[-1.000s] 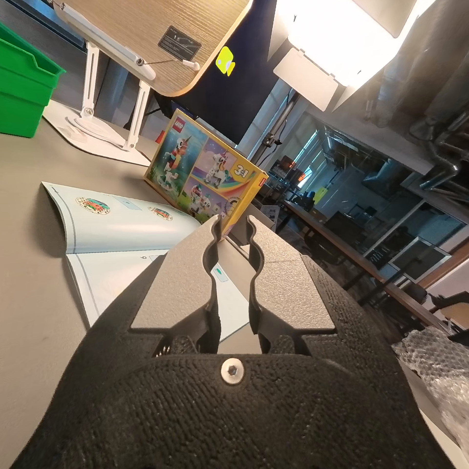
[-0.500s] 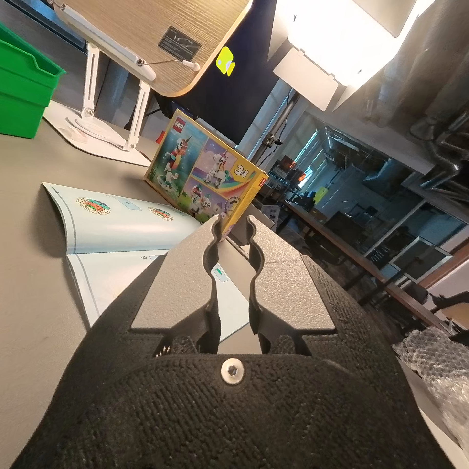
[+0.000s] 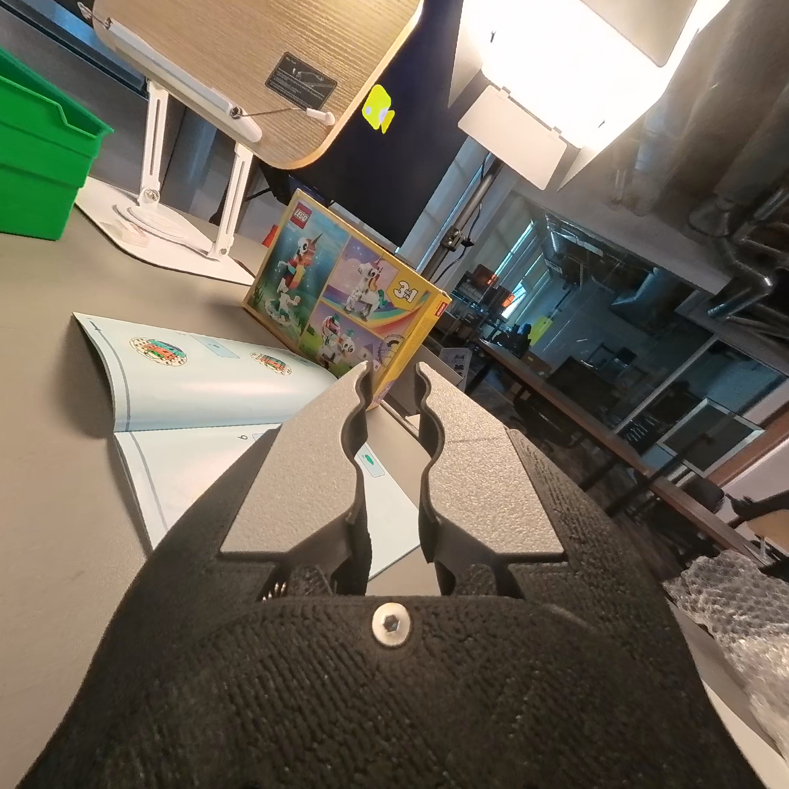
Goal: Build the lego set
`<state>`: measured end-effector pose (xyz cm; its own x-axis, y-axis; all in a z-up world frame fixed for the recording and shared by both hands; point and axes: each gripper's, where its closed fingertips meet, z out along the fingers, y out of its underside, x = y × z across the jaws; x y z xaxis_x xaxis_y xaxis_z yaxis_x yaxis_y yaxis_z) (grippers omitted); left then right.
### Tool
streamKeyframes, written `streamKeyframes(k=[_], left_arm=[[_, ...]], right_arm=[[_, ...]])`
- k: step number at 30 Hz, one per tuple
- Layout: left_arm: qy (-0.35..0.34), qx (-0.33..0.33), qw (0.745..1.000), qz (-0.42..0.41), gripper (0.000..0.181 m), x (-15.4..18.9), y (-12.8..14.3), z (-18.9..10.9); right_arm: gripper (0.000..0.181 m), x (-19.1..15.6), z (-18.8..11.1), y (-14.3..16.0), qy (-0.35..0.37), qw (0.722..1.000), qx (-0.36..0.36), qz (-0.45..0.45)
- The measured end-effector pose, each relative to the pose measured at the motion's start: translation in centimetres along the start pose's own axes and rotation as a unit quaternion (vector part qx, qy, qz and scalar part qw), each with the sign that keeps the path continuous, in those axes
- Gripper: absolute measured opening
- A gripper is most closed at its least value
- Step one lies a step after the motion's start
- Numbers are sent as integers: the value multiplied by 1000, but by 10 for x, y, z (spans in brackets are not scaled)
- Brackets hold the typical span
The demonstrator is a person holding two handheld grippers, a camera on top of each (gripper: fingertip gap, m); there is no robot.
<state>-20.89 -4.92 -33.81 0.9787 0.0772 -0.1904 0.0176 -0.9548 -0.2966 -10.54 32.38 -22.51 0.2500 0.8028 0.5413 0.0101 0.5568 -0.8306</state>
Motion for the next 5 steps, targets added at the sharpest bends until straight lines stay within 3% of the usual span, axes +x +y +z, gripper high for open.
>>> streamKeyframes(k=[1,5], left_arm=[[-5,4,1000,3,6,0,0,-1],[-32,33,999,-2,7,-7,-3,-11]], right_arm=[[17,0,0,0,0,1000,0,0],[17,0,0,0,1,1000,1,3]])
